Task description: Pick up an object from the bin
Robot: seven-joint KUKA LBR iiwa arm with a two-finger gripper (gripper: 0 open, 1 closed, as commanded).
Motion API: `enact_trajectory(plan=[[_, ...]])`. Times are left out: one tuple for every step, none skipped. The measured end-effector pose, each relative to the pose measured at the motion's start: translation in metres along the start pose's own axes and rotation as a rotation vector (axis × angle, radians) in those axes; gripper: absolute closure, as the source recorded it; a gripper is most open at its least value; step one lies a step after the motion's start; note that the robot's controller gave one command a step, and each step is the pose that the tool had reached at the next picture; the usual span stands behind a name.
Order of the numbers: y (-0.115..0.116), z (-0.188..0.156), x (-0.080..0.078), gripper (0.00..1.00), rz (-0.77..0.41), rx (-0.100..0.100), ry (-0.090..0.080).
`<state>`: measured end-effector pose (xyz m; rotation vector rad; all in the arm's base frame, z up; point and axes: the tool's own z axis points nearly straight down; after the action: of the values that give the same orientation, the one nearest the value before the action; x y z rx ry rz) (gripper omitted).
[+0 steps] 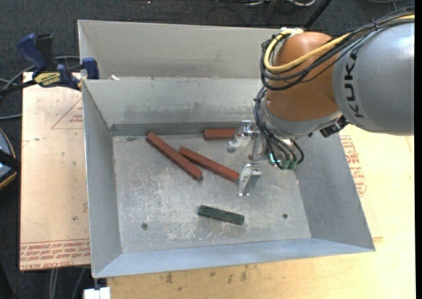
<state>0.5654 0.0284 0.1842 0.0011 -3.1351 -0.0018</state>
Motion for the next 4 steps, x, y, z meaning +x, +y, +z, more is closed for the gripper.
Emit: enact_trajectory(plan=[[0.000, -0.004, -0.002, 0.00, 0.000, 0.000, -0.007], [-0.008, 0.035, -0.022, 0.00, -0.019, 0.000, -0.018], [-0.003, 0.104, -0.055, 1.00, 0.085, -0.004, -0.022], [-0.003, 0.104, -0.055, 1.00, 0.085, -0.004, -0.022]])
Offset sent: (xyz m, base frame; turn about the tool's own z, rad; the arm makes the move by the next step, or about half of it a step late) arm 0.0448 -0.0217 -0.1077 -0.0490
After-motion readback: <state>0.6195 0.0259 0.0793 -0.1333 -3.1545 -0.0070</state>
